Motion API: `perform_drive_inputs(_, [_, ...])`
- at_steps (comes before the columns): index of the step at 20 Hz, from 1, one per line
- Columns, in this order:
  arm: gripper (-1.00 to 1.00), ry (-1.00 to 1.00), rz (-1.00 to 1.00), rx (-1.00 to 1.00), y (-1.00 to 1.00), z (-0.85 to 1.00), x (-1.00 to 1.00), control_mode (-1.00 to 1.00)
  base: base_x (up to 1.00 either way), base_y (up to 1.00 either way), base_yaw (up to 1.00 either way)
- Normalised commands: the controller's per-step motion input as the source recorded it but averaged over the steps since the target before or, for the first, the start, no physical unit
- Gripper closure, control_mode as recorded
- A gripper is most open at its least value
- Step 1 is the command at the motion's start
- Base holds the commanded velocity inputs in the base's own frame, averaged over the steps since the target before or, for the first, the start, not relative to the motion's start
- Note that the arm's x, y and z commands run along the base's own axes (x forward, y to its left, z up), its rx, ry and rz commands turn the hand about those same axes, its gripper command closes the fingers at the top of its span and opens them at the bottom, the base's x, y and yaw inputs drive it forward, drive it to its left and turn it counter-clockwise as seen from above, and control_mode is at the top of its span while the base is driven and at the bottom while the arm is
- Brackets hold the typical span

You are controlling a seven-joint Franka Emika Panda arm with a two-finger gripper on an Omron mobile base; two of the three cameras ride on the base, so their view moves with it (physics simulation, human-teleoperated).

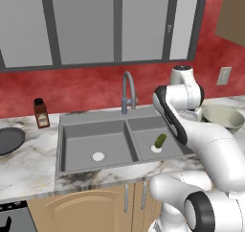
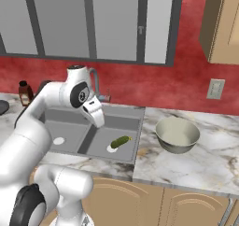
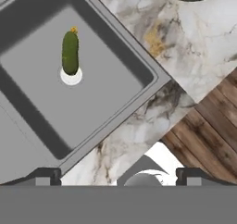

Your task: Pick the cucumber from the sink and place it in the bowl. Then pick the bowl and place it in the microwave. Then close the microwave door and press the start button.

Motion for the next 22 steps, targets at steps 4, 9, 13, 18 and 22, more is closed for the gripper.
perform_drive_inputs(4, [-1.00, 0.00, -0.16, 0.00, -0.22, -0.76, 0.03, -1.00, 0.00, 0.00, 0.00])
perform_drive_inputs(9, [-1.00, 0.00, 0.00, 0.00, -0.07, -0.68, 0.24, -1.00, 0.00, 0.00, 0.00])
perform_drive_inputs(13, [-1.00, 0.00, 0.00, 0.02, 0.00, -0.49, 0.64, -1.00, 0.00, 0.00, 0.00])
perform_drive_inputs(18, [-1.00, 0.04, 0.00, 0.04, -0.11, -0.22, 0.70, -1.00, 0.00, 0.00, 0.00])
perform_drive_inputs(22, [-1.00, 0.08, 0.00, 0.01, -0.12, -0.35, 0.68, -1.00, 0.00, 0.00, 0.00])
